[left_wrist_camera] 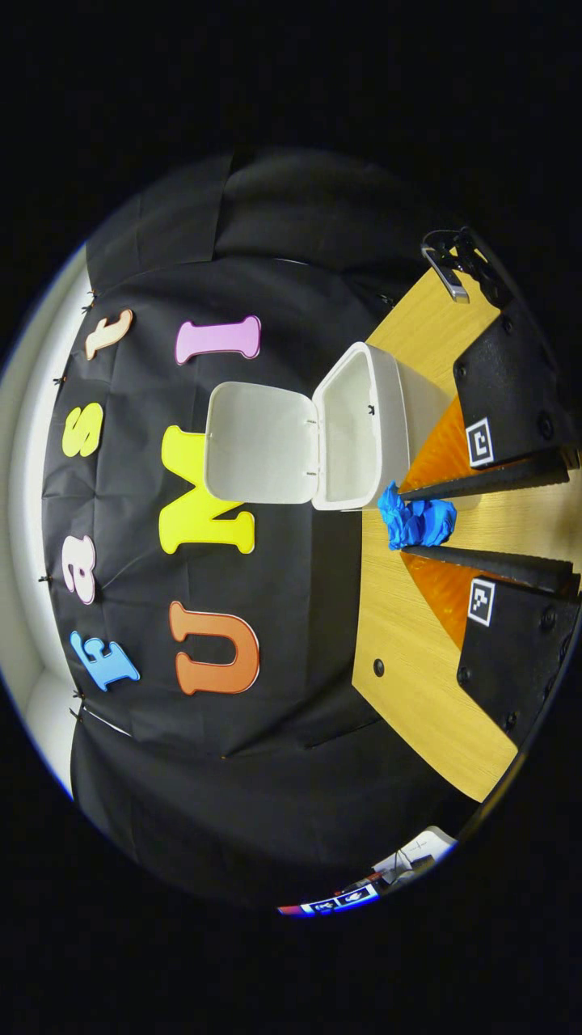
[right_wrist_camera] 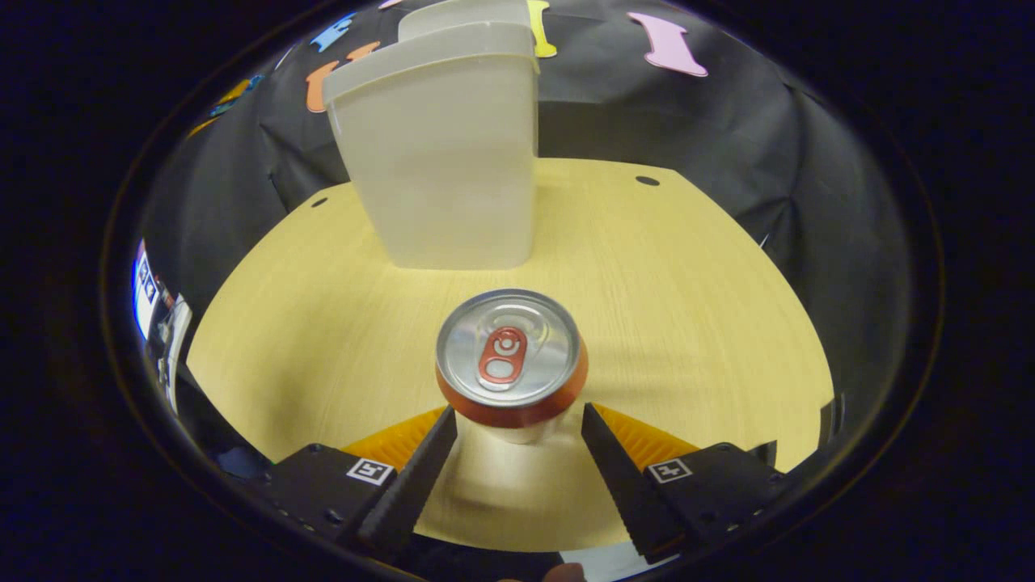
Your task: Press the lid of the desktop garbage bin to open it, pick up the crumpled paper on the desktop and throw it into the bin, then pick up the pop can on the desktop and drop it into the bin, and finally close the garbage bin lid.
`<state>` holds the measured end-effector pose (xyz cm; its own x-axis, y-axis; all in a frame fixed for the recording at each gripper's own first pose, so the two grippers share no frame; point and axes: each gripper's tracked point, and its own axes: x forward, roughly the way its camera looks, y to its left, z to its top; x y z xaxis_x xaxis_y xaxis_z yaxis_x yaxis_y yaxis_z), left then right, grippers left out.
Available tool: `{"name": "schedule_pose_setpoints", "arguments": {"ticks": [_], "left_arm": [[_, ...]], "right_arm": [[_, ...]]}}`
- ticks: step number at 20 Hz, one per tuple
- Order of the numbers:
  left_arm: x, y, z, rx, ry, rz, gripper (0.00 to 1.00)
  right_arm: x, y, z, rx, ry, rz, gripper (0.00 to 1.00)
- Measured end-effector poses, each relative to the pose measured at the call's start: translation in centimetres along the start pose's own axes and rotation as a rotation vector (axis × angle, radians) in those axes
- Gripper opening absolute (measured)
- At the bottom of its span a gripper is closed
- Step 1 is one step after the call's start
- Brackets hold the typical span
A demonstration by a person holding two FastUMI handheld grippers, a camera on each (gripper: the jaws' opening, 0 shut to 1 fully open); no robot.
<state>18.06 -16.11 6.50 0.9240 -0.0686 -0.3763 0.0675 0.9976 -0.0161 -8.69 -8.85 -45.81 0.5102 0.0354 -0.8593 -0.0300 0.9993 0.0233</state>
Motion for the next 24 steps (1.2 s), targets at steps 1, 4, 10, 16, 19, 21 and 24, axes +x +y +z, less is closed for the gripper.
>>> {"name": "schedule_pose_setpoints", "arguments": {"ticks": [1,4,10,16,19,21,24], "left_arm": [[-0.1,0.0,0.1,0.003,-0.001,0.0,0.36],[0.0,0.2,0.7,0.01,-0.006,0.003,0.36],[0.5,0.2,2.1,0.006,-0.023,0.007,0.36],[2.0,-1.0,5.0,-0.005,-0.079,-0.017,0.41],[3.0,-2.2,6.6,-0.032,-0.115,-0.042,0.36],[3.9,-3.0,7.2,-0.04,-0.122,-0.053,0.36],[5.1,-3.5,8.0,-0.038,-0.138,-0.055,0.36]], "right_arm": [[0.3,0.0,0.1,0.002,-0.001,-0.004,0.98],[1.1,0.2,0.3,0.011,0.009,0.013,0.88],[0.3,0.2,2.0,0.014,-0.013,0.025,0.8],[-3.3,-0.2,6.6,0.02,-0.105,0.032,0.8],[-5.3,-1.3,9.1,0.018,-0.16,0.014,0.79],[-6.2,-2.4,10.0,0.047,-0.183,0.002,0.8],[-7.6,-4.4,11.6,0.06,-0.221,-0.027,0.79]]}}
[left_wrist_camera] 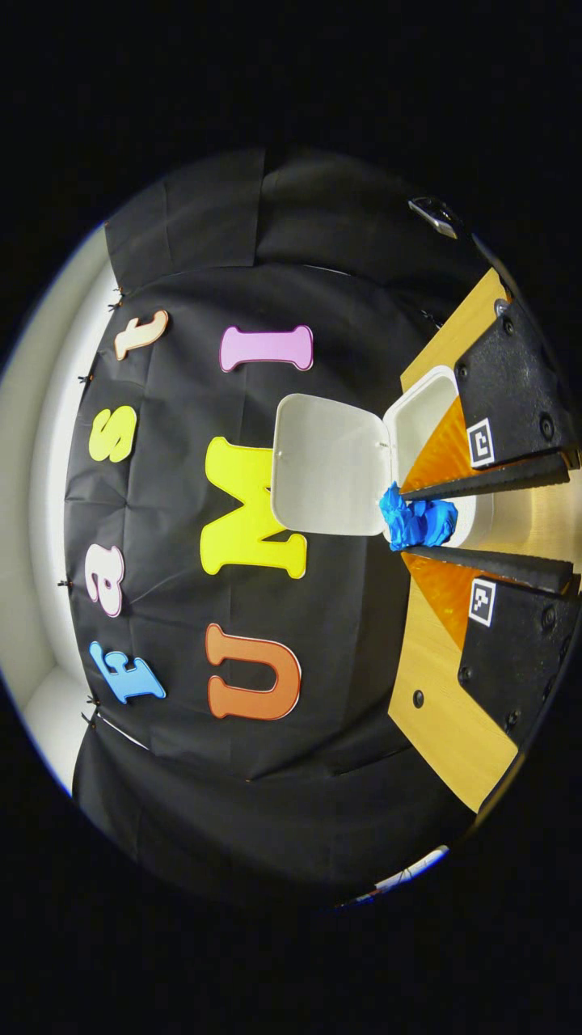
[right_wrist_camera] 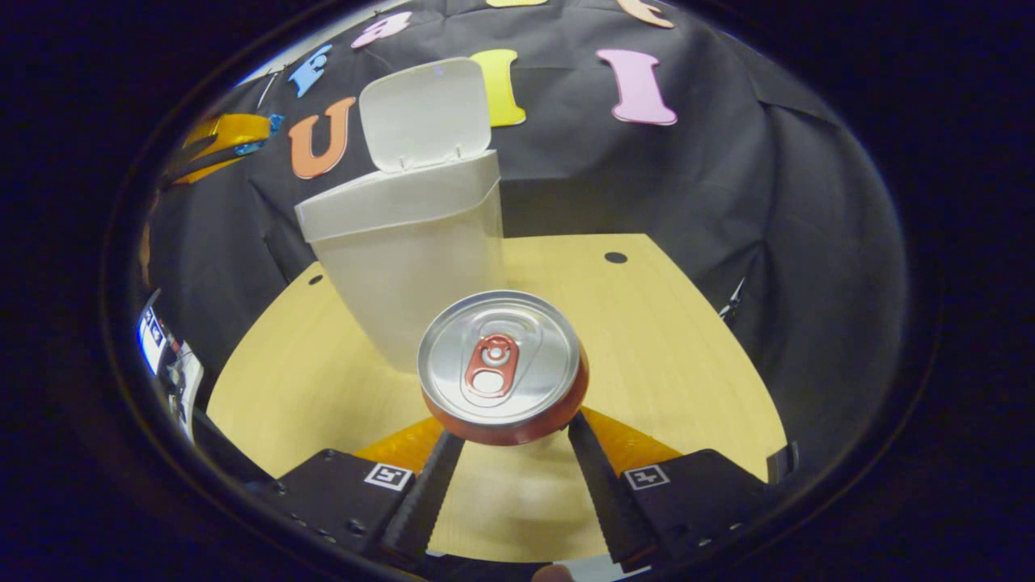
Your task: Press the lid of the desktop garbage bin to open it, pick up the crumpled paper on the desktop and throw it into the bin, then pick up the pop can on the desktop and drop it into the bin, and finally close the garbage bin lid.
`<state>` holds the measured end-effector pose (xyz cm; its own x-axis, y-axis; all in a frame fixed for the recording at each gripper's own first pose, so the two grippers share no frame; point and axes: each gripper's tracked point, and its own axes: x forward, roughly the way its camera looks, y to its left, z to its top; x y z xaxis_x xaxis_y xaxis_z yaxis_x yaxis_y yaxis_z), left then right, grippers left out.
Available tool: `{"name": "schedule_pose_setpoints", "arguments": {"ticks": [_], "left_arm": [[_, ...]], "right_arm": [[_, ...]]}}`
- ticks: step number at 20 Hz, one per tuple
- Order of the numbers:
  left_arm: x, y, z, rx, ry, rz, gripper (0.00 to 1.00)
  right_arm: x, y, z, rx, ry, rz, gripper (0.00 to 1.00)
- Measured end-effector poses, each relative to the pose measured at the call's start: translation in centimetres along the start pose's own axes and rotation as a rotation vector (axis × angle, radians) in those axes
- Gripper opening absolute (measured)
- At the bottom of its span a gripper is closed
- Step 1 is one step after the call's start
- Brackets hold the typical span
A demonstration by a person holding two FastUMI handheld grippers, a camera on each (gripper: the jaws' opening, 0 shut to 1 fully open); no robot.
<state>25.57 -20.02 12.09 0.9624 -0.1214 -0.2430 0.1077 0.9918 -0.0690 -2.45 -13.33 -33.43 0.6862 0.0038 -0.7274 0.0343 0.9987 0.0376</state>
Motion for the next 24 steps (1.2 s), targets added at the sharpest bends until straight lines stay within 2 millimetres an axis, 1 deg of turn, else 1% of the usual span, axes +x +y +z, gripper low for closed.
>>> {"name": "schedule_pose_setpoints", "arguments": {"ticks": [2,6,8,10,11,12,13,15,16,17,18,19,22,24], "left_arm": [[1.3,-0.5,0.0,-0.002,0.001,-0.004,0.36],[3.9,-1.4,-0.7,0.012,0.019,-0.012,0.36],[4.9,-1.5,-1.1,0.022,0.031,0.003,0.39],[5.7,-2.2,-1.5,0.019,0.046,-0.005,0.41],[6.0,-2.3,-1.5,0.023,0.048,-0.006,0.48],[6.3,-2.4,-1.6,0.029,0.052,-0.011,0.5],[6.6,-2.5,-1.8,0.035,0.06,-0.015,0.45],[7.1,-2.8,-2.6,0.04,0.087,-0.024,0.48],[7.0,-2.6,-2.9,0.04,0.098,-0.02,0.54],[7.1,-2.6,-2.9,0.046,0.1,-0.02,0.75],[6.9,-2.7,-3.0,0.054,0.1,-0.019,0.89],[6.7,-2.8,-3.0,0.06,0.101,-0.021,1.0],[5.8,-2.4,-3.0,0.064,0.09,-0.029,1.0],[5.0,-1.9,-2.8,0.054,0.084,-0.026,1.0]], "right_arm": [[-0.4,-1.1,0.8,0.008,-0.013,-0.012,0.79],[-1.2,-3.1,2.7,0.021,-0.051,-0.034,0.8],[-1.4,-3.9,3.6,0.027,-0.069,-0.041,0.79],[-1.8,-4.0,4.0,0.024,-0.075,-0.048,0.79],[-1.8,-4.1,4.3,0.031,-0.077,-0.046,0.79],[-1.7,-4.3,4.4,0.039,-0.079,-0.044,0.79],[-1.5,-4.5,4.5,0.044,-0.08,-0.044,0.79],[-1.5,-4.3,4.5,0.042,-0.08,-0.042,0.79],[-1.5,-4.2,4.5,0.036,-0.081,-0.04,0.79],[-1.6,-4.0,4.7,0.03,-0.082,-0.038,0.79],[-1.6,-3.9,4.8,0.028,-0.083,-0.034,0.79],[-1.7,-3.8,5.0,0.025,-0.088,-0.033,0.8],[-2.8,-3.2,6.4,0.009,-0.119,-0.026,0.79],[-3.1,-2.3,7.3,-0.01,-0.128,-0.011,0.79]]}}
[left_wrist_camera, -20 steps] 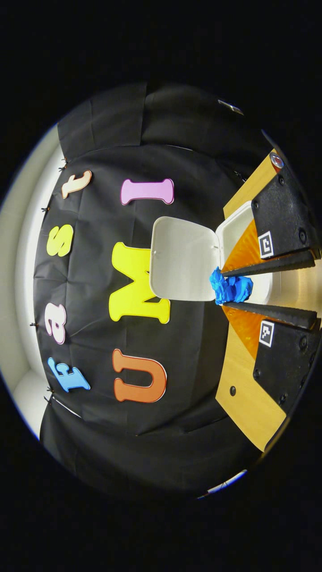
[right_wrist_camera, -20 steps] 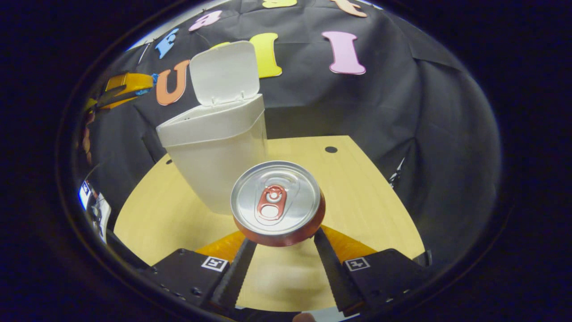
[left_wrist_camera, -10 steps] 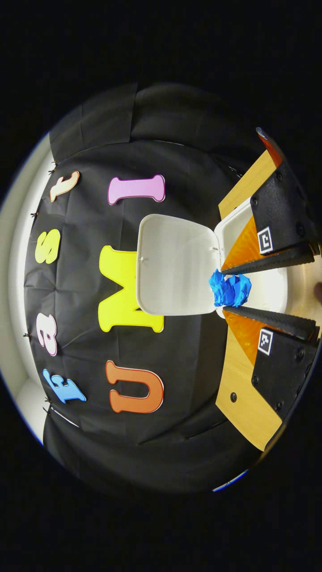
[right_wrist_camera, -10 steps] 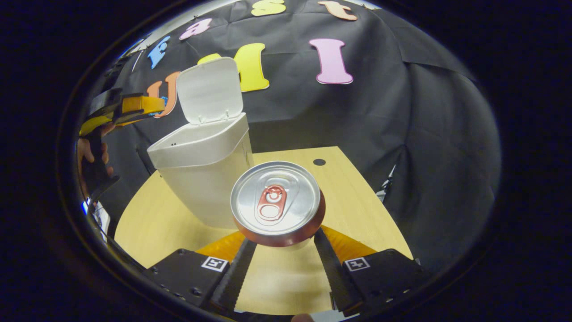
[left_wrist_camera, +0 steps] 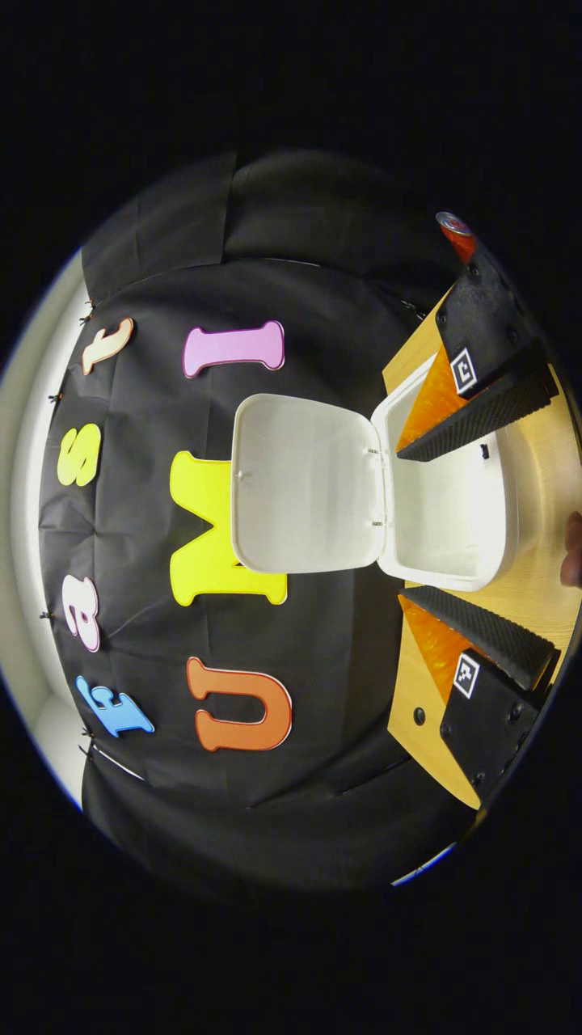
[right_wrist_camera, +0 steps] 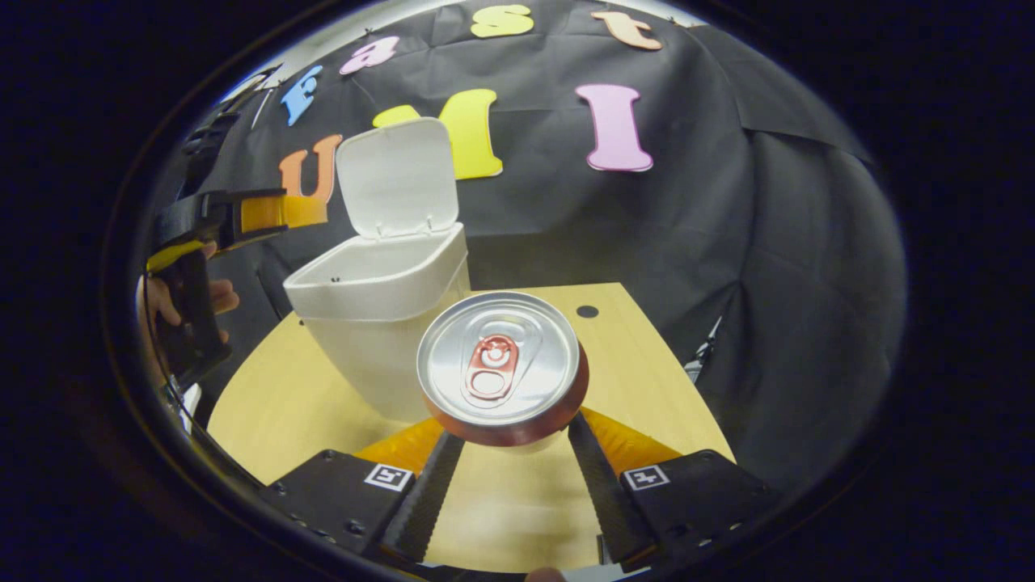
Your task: Press the lid of the desktop garbage bin to open it, pick up the crumpled paper on the desktop and throw it into the bin, then pick up the pop can on the desktop and drop it into the bin, and finally close the garbage bin lid.
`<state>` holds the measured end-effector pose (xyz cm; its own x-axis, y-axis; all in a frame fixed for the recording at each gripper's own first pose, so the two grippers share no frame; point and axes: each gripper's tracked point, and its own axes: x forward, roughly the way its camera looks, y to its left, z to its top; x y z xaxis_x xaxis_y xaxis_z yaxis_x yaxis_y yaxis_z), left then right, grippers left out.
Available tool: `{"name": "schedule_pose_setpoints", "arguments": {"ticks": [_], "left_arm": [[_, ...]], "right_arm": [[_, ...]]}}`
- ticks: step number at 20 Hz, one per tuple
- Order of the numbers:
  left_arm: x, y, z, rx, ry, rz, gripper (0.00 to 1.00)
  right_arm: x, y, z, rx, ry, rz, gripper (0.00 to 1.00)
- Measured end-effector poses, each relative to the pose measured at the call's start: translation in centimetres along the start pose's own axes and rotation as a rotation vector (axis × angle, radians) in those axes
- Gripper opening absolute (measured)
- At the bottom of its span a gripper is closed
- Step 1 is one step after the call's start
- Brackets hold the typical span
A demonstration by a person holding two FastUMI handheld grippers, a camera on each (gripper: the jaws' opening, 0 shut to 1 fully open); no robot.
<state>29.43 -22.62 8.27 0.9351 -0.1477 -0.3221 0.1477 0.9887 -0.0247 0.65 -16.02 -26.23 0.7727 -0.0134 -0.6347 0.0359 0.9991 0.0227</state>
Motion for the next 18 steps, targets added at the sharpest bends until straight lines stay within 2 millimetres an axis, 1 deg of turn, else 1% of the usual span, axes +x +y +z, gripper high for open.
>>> {"name": "schedule_pose_setpoints", "arguments": {"ticks": [2,5,7,10,11,12,14,16,18], "left_arm": [[-1.0,0.6,-0.2,-0.001,-0.005,0.008,1.0],[-2.7,1.8,-0.7,-0.001,-0.014,0.022,1.0],[-4.1,2.7,-1.2,-0.007,-0.014,0.035,1.0],[-6.1,4.2,-2.6,-0.036,-0.009,0.063,1.0],[-6.8,5.1,-2.9,-0.048,-0.005,0.083,1.0],[-7.3,5.6,-3.1,-0.059,0.0,0.095,1.0],[-8.5,6.9,-3.3,-0.067,-0.001,0.128,0.99],[-9.4,8.0,-3.1,-0.077,-0.011,0.157,1.0],[-10.2,9.1,-2.9,-0.072,-0.019,0.189,0.99]], "right_arm": [[-0.3,0.9,0.6,-0.021,0.011,0.011,0.79],[-0.8,2.3,2.3,-0.038,0.021,0.034,0.8],[-1.1,3.0,4.1,-0.062,0.011,0.046,0.79],[-1.3,4.7,7.6,-0.1,-0.013,0.076,0.8],[-1.3,5.2,8.8,-0.113,-0.025,0.087,0.8],[-1.2,6.0,10.1,-0.126,-0.038,0.105,0.8],[-0.2,7.4,12.4,-0.163,-0.057,0.139,0.79],[0.8,8.8,14.3,-0.195,-0.071,0.169,0.79],[1.8,10.8,15.9,-0.21,-0.082,0.207,0.79]]}}
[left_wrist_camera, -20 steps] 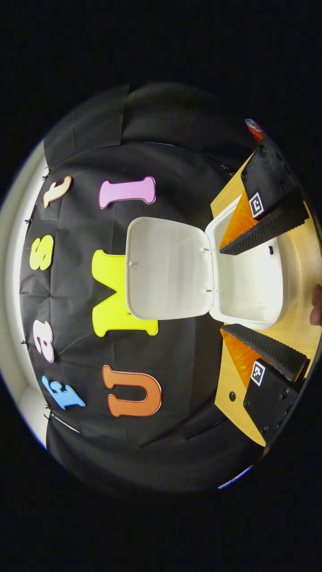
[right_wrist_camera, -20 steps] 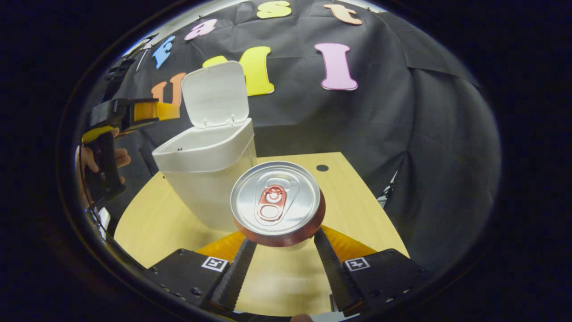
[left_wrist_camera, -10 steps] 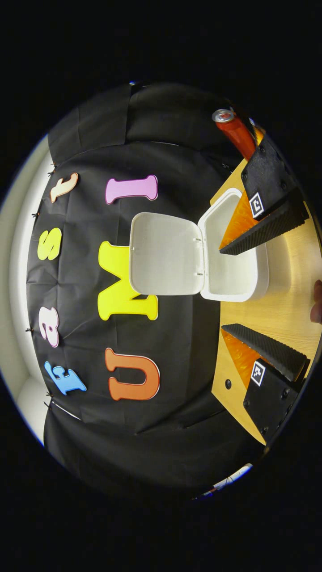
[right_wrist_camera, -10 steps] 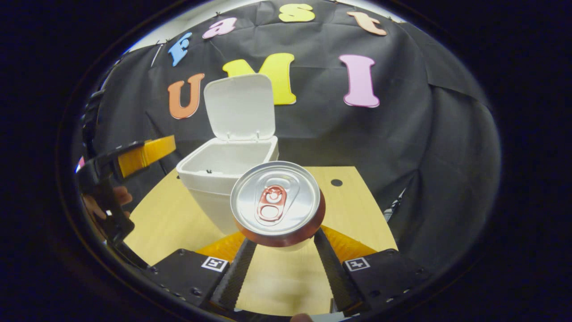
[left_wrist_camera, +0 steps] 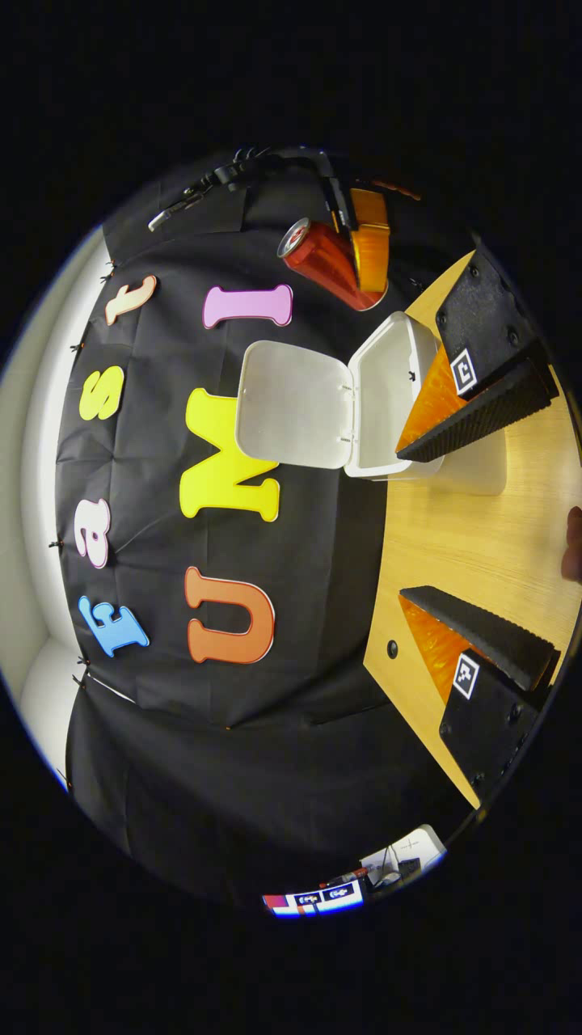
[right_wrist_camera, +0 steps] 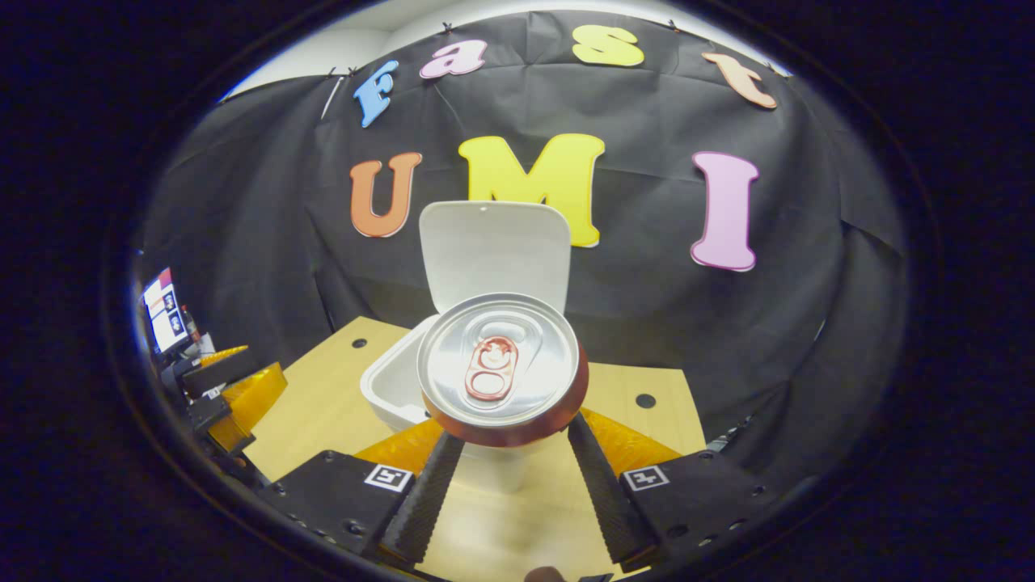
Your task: Press the lid of the desktop garbage bin to open it, pick up the crumpled paper on the desktop and throw it into the bin, then pick up the pop can on the desktop and drop it into the bin, and finally close the garbage bin lid.
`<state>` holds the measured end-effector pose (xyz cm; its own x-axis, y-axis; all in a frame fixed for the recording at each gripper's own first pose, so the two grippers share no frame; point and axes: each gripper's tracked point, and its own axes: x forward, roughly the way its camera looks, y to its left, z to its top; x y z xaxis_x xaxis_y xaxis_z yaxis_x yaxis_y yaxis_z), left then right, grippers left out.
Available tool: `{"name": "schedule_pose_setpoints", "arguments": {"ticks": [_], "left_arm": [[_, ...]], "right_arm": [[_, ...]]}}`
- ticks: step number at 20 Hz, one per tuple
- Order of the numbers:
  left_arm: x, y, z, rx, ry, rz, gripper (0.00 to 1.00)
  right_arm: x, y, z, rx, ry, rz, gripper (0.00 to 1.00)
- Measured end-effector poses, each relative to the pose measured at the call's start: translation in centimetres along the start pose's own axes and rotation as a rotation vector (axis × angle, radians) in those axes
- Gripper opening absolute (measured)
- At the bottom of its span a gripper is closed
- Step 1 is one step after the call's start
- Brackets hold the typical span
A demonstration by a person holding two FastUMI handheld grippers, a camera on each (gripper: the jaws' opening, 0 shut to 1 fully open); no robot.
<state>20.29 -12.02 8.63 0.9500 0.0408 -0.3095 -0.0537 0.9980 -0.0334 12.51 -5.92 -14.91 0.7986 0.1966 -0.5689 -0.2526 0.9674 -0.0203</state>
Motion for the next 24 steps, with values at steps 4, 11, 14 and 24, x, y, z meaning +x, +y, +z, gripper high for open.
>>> {"name": "schedule_pose_setpoints", "arguments": {"ticks": [4,11,14,24], "left_arm": [[-0.8,2.1,1.1,0.021,-0.027,0.042,0.99],[-1.9,5.6,2.0,0.038,-0.042,0.132,0.99],[-1.7,5.9,2.1,0.029,-0.04,0.141,0.99],[-1.6,6.2,2.1,0.023,-0.038,0.168,0.99]], "right_arm": [[3.6,2.6,1.6,-0.051,0.015,0.037,0.79],[8.1,4.7,1.5,-0.034,0.069,0.044,0.79],[8.8,5.0,1.5,-0.007,0.08,0.04,0.79],[10.2,4.9,0.6,0.023,0.127,0.017,0.8]]}}
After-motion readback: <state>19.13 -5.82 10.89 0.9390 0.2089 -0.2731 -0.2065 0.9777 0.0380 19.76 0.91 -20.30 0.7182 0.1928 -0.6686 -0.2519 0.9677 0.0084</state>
